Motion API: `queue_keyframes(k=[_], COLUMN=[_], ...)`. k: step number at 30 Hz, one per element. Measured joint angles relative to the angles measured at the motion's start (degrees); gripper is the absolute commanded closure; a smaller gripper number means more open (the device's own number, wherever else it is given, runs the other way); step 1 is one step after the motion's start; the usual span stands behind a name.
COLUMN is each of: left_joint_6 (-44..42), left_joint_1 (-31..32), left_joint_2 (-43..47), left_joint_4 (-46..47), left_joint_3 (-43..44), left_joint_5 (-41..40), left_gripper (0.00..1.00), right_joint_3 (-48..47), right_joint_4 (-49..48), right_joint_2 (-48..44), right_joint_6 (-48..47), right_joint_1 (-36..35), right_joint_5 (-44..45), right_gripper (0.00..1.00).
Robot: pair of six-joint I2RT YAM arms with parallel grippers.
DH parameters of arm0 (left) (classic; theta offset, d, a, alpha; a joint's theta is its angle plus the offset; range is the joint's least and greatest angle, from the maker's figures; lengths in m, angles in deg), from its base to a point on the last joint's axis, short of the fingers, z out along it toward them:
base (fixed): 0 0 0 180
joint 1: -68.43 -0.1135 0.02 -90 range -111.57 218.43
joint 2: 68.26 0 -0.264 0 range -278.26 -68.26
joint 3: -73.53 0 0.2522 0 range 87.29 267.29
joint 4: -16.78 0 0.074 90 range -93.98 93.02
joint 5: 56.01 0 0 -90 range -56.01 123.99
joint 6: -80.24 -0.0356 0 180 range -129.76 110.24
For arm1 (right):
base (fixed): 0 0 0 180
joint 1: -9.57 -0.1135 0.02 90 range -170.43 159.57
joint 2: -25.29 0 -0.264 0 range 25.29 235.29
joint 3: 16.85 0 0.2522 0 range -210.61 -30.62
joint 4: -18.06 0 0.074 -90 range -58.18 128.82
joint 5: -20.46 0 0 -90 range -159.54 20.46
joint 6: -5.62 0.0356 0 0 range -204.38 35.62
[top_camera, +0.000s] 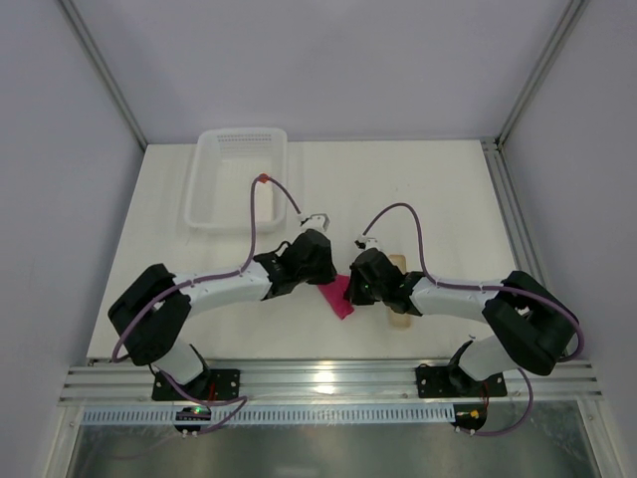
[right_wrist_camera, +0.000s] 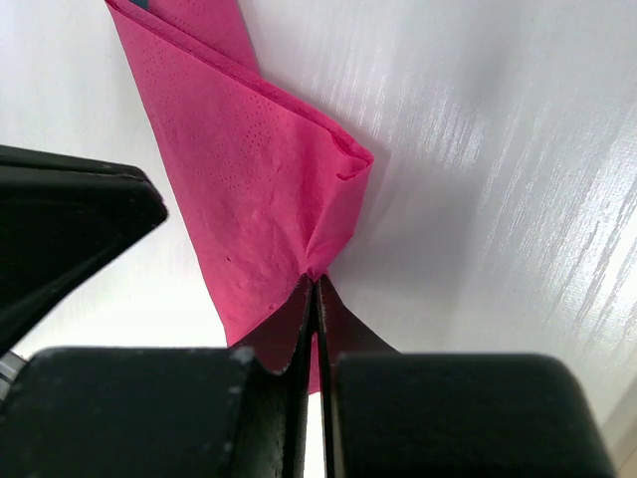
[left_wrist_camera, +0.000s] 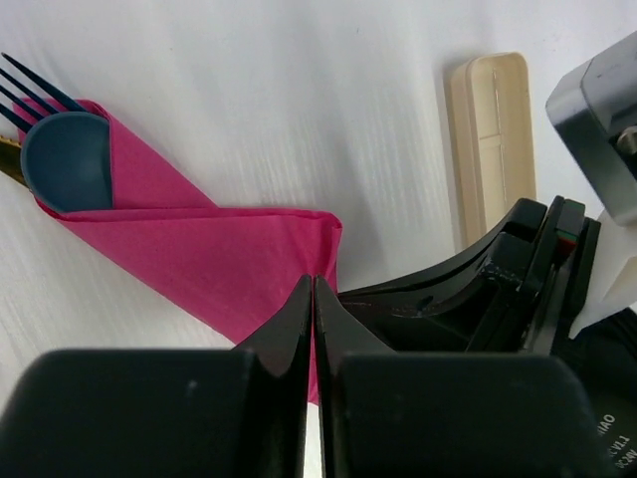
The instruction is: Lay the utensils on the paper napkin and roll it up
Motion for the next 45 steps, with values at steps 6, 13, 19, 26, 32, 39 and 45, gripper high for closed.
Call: queue_keyframes(k=[6, 13, 19, 26, 32, 39, 45], left_joint_6=[1.4, 3.74, 5.7, 7.67, 8.81, 9.33, 10.14], left_joint_1=[-0.79, -4.0, -5.33, -5.53, -5.6, -5.68, -5.88], left_joint_2=[-0.02, -1.14, -5.88, -8.72, -8.72, -9.33, -9.97], left_joint_4=[6.23, 18.47, 31.3, 38.12, 37.68, 37.77, 39.1], left_joint_3=[-5.09, -12.92, -16.17, -18.71, -18.82, -18.82, -19.41], left_joint_5=[3.04, 7.3, 11.47, 12.11, 11.69, 10.91, 10.64], left_gripper=[1.0, 1.0, 1.0, 1.0, 1.0, 1.0, 1.0], right_joint_3=[0.02, 0.02, 0.02, 0.02, -0.04, -2.6, -6.05], right_joint_4=[-0.04, -0.07, -0.2, -0.31, -0.2, 4.5, 8.37], right_joint_2=[0.0, -0.02, -0.02, -0.02, -0.02, -0.52, -2.89], right_joint_6=[-0.02, -0.04, -0.17, -0.28, -0.76, -3.26, -6.47], right_joint_1=[0.0, 0.0, 0.0, 0.0, 0.0, 0.39, 1.75], right_joint_5=[-0.04, -0.07, -0.2, -0.28, -0.42, -0.35, -2.25], right_gripper=[0.96, 0.96, 0.96, 0.96, 0.91, 0.75, 0.71])
